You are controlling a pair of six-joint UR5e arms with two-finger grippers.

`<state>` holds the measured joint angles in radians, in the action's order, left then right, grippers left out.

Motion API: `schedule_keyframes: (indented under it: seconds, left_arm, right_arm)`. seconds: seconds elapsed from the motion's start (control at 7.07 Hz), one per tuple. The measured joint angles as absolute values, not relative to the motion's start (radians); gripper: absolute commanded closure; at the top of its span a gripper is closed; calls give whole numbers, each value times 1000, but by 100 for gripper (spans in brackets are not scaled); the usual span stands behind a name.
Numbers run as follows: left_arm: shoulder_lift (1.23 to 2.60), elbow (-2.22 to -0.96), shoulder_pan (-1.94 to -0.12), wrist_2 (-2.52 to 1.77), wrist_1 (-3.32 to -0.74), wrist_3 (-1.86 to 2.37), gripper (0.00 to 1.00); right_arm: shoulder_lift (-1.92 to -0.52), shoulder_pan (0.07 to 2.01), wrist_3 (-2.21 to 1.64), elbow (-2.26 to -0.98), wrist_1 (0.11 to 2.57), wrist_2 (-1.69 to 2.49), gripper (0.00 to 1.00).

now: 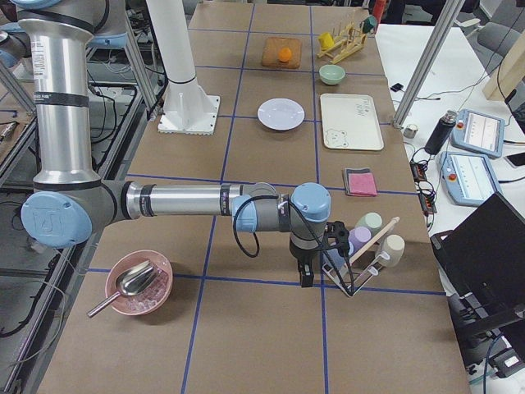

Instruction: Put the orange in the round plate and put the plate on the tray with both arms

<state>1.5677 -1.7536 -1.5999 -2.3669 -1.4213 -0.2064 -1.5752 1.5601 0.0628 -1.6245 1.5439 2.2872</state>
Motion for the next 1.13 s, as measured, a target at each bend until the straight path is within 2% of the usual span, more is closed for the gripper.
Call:
schedule_keyframes:
  seconds: [0.71,1.13]
  left_arm:
    - [1600,-1771,-1592,-2366,-1441,-202,1]
    - [1604,-1773,-1516,-2412,-1613,-115,0]
  right_arm:
    - [-1576,1560,37,-1634,1543,2287,0]
    - [-1575,1547,-68,-1649,1537,2293,0]
